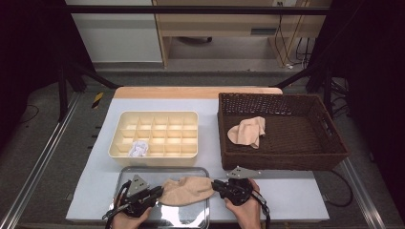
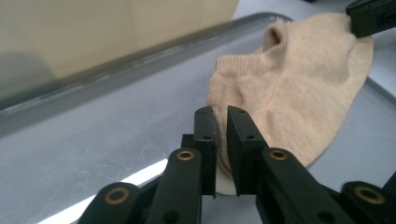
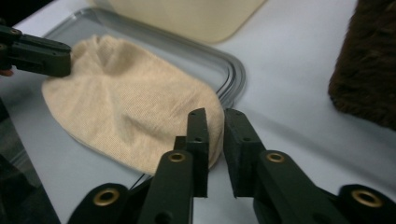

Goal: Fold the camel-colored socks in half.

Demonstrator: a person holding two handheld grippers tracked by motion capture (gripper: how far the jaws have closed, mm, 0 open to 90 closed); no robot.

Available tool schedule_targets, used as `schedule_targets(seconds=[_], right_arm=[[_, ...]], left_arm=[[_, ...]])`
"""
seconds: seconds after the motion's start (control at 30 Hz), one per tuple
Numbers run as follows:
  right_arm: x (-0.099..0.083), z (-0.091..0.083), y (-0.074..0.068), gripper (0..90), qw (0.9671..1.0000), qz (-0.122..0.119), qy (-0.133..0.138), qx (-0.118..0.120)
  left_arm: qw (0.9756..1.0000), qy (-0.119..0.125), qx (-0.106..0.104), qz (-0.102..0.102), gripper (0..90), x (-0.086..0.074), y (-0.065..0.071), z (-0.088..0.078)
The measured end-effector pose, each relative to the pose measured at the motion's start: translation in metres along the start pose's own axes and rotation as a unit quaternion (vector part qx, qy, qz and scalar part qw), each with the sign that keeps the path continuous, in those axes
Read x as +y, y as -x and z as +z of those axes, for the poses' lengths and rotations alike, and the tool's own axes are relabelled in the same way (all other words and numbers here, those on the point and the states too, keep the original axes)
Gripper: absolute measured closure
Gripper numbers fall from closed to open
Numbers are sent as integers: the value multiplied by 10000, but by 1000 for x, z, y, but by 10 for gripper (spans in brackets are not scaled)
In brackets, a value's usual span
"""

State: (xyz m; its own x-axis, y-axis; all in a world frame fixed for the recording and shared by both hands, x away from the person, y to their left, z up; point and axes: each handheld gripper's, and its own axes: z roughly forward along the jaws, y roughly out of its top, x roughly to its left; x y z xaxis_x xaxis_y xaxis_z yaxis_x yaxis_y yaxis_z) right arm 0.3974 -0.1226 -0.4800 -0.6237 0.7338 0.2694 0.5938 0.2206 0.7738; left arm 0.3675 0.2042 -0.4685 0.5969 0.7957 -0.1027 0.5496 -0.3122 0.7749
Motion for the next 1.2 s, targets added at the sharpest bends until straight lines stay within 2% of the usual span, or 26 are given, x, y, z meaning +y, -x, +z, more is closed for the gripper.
schedule_targets(seconds=[0.17,0.3,0.4,0.57,0.73,1.0,1.13,1.2], right_arm=[[3,-11,5,731,9994,-116,324,15],[3,-16,9,713,9986,-118,512,-20],[4,-19,10,690,9986,-86,515,-7],[2,-20,11,685,9986,-71,522,-59],[0,-17,8,685,9987,-1,504,-13],[-4,-3,3,645,9995,82,294,46],[-7,4,0,634,9998,105,166,82],[-9,6,0,637,9999,122,83,74]], left_arm=[[9995,309,20,34,731,9,0,-9],[9991,393,-93,153,745,18,6,-9],[9984,436,-177,324,771,26,15,-6],[9973,385,-237,581,811,38,32,6],[9967,301,-373,649,861,43,43,22],[9962,-20,-497,716,888,36,55,50],[9959,-216,-455,757,891,29,56,58],[9960,-195,-451,744,891,27,57,60]])
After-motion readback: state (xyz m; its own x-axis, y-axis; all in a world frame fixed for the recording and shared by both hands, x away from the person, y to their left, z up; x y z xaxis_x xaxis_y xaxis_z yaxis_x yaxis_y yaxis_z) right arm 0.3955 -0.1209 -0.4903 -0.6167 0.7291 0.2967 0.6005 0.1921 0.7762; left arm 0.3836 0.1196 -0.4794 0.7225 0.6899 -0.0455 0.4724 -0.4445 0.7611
